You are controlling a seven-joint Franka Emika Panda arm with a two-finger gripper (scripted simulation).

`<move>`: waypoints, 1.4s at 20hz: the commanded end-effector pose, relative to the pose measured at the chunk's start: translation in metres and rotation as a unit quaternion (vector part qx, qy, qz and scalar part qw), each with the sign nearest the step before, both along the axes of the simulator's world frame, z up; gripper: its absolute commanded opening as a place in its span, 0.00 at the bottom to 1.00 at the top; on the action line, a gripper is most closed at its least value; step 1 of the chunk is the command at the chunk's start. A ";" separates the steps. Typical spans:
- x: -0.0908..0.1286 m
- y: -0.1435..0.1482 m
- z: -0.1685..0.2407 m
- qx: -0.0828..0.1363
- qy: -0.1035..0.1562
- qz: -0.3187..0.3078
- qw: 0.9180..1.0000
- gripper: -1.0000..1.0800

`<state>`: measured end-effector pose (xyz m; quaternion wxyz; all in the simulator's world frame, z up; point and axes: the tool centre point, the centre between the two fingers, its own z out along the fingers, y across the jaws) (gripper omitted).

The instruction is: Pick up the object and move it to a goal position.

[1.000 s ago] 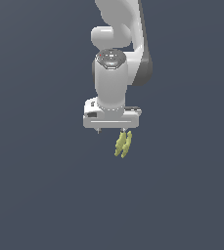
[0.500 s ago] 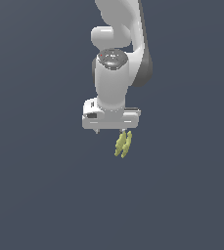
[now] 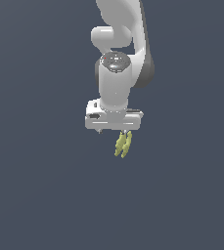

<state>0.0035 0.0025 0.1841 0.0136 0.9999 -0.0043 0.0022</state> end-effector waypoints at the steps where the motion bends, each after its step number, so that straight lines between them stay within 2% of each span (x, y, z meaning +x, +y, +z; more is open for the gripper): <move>1: -0.001 0.005 -0.004 0.001 0.000 -0.014 1.000 0.96; 7: -0.006 0.022 -0.018 0.006 -0.001 -0.066 0.998 0.96; 16: -0.014 0.047 -0.038 0.012 -0.001 -0.146 0.989 0.96; 23: -0.018 0.056 -0.046 0.014 0.000 -0.176 0.984 0.96; 28: -0.019 0.057 -0.047 0.014 0.000 -0.179 0.984 0.96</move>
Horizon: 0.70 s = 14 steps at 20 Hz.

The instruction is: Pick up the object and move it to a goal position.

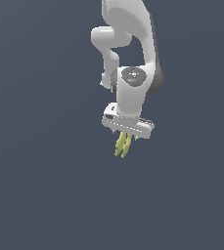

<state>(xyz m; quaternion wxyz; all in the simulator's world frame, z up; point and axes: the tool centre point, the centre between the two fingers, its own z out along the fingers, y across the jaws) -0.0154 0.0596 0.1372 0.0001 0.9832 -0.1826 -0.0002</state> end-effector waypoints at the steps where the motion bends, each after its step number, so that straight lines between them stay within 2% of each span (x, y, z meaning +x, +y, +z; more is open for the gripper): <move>1: 0.000 0.000 0.000 0.000 0.000 0.000 1.000 0.96; 14: -0.001 0.000 -0.046 0.000 0.000 -0.002 1.000 0.96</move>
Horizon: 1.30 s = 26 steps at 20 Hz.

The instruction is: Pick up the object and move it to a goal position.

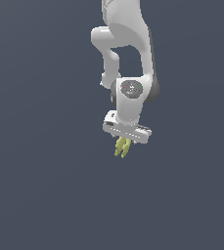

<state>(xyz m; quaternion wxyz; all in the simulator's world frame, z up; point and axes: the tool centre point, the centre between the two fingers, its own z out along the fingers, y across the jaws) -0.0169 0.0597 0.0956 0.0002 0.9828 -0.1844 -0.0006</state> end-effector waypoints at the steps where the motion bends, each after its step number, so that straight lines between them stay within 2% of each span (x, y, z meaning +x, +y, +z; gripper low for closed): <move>1: 0.001 0.000 -0.007 0.000 -0.001 0.000 1.000 0.96; 4: 0.001 0.000 -0.009 0.000 -0.001 0.000 1.000 0.96; 5: 0.001 0.000 -0.009 0.000 -0.001 0.000 1.000 0.00; 18: 0.001 0.001 -0.006 0.000 -0.001 0.000 1.000 0.00; 26: -0.008 -0.001 0.020 0.000 -0.001 0.000 1.000 0.00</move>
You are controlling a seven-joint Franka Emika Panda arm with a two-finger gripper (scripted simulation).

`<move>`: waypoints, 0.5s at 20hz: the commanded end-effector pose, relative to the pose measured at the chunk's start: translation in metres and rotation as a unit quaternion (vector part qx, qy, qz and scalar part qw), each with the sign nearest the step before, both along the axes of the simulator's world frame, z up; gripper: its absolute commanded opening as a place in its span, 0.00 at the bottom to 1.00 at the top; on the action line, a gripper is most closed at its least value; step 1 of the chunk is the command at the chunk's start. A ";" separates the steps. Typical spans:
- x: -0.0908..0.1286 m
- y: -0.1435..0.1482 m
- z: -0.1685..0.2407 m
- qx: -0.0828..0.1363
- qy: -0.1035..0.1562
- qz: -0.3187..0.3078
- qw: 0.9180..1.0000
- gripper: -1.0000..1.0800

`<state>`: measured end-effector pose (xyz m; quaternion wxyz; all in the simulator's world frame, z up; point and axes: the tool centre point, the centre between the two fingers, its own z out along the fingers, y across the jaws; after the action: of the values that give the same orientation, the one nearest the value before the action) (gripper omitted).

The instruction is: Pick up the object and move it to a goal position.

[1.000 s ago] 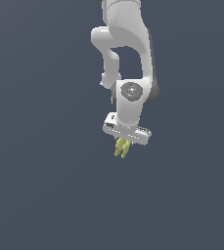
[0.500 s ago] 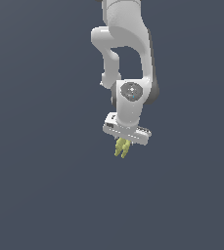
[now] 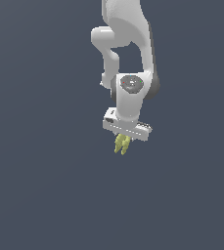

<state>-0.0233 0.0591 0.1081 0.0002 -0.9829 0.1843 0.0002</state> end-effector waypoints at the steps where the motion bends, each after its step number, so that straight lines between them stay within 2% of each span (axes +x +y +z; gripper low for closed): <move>1: -0.004 -0.001 0.012 0.000 -0.001 0.000 1.000 0.00; 10: -0.028 -0.006 0.082 0.000 -0.001 0.000 1.000 0.00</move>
<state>-0.0469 0.0540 0.1761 0.0002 -0.9829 0.1843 0.0001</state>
